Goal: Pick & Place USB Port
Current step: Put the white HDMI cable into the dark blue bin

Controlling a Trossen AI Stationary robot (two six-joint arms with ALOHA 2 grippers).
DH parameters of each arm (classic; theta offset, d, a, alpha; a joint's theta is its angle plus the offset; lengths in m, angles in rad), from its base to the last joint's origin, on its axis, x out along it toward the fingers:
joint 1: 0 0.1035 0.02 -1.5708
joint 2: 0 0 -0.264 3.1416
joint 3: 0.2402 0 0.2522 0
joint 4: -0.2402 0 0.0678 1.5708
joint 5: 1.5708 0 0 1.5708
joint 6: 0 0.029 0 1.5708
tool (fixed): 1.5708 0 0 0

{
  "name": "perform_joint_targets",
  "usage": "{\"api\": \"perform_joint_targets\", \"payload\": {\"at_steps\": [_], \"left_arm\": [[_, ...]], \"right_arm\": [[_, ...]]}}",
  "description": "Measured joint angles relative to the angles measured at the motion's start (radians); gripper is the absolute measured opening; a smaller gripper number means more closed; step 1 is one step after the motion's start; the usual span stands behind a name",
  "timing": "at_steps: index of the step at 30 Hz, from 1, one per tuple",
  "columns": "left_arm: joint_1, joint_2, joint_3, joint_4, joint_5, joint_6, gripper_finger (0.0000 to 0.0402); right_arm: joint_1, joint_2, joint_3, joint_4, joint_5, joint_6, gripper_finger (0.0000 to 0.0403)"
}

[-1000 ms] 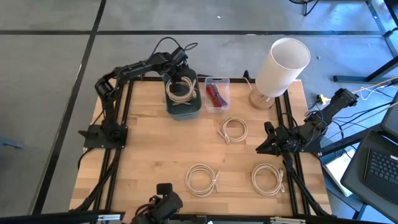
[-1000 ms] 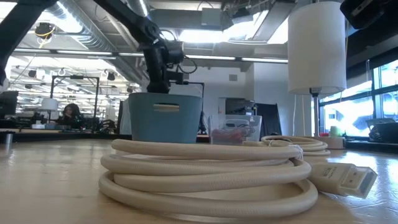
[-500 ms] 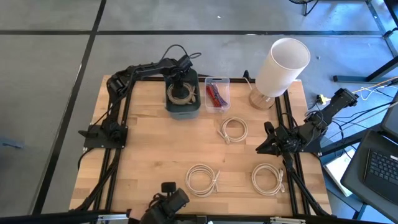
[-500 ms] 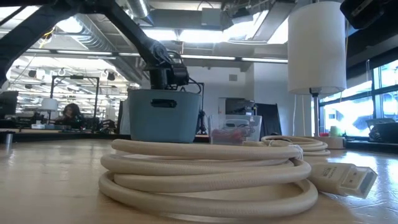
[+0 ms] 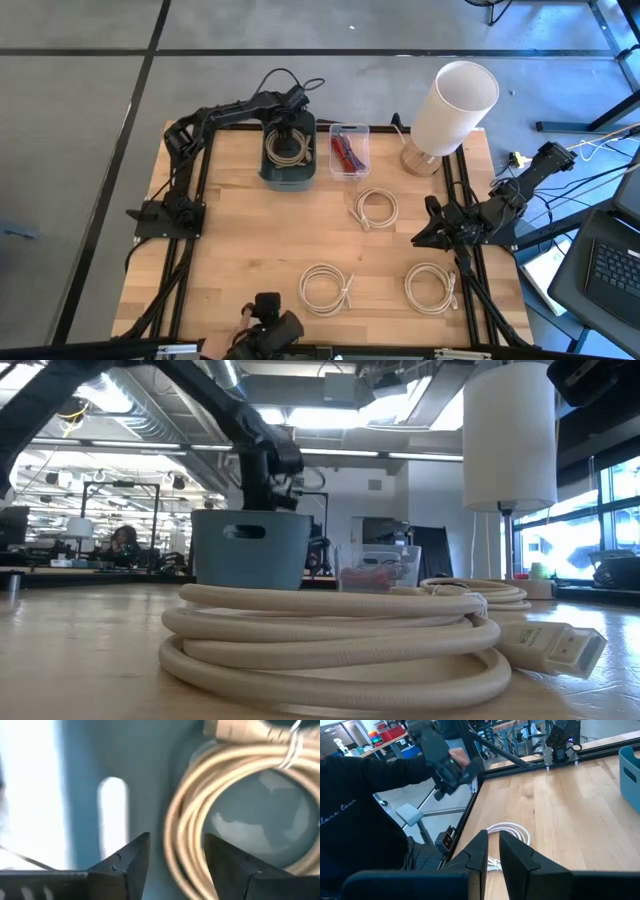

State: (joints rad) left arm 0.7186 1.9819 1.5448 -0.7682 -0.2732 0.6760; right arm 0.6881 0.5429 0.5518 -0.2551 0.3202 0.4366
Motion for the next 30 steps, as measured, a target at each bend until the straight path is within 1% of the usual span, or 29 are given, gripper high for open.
{"api": "perform_joint_targets", "payload": {"at_steps": [3,5,6,8,11,13,14,17,19,23,25,26,30], "left_arm": [[-0.011,-0.065,0.000,0.002,0.006,-0.006,0.0182],[-0.021,-0.111,0.000,0.001,0.043,-0.039,0.0181],[-0.027,-0.136,0.000,0.001,0.082,-0.063,0.0180],[-0.041,-0.185,0.000,-0.007,0.216,-0.122,0.0179],[-0.080,-0.240,0.001,-0.003,0.465,-0.178,0.0177],[-0.124,-0.260,0.001,0.011,0.572,-0.197,0.0178],[-0.149,-0.265,0.001,0.013,0.598,-0.205,0.0178],[-0.245,-0.265,0.000,0.010,0.592,-0.207,0.0176],[-0.319,-0.254,-0.005,0.013,0.591,-0.182,0.0173],[-0.460,-0.234,-0.044,0.013,0.591,-0.145,0.0168],[-0.519,-0.232,-0.069,0.016,0.590,-0.158,0.0166],[-0.546,-0.232,-0.083,0.037,0.590,-0.176,0.0164],[-0.635,-0.232,-0.165,0.208,0.582,-0.206,0.0158]], "right_arm": [[0.000,0.000,0.000,0.000,0.000,0.000,0.0051],[0.000,0.000,0.000,0.000,0.000,0.000,0.0051],[0.000,0.000,0.000,0.000,0.000,0.000,0.0051],[0.000,0.000,0.000,0.000,0.000,0.000,0.0051],[0.000,0.000,0.000,0.000,0.000,0.000,0.0051],[0.000,0.000,0.000,0.000,0.000,0.000,0.0051],[0.000,0.000,0.000,0.000,0.000,0.000,0.0051],[0.000,0.000,0.000,0.000,0.000,0.000,0.0051],[0.000,0.000,0.000,0.000,0.000,0.000,0.0051],[0.000,0.000,0.000,0.000,0.000,0.000,0.0051],[0.000,0.000,0.000,0.000,0.000,0.000,0.0051],[0.000,0.000,0.000,0.000,0.000,0.000,0.0051],[0.000,0.000,0.000,0.000,0.000,0.000,0.0051]]}}
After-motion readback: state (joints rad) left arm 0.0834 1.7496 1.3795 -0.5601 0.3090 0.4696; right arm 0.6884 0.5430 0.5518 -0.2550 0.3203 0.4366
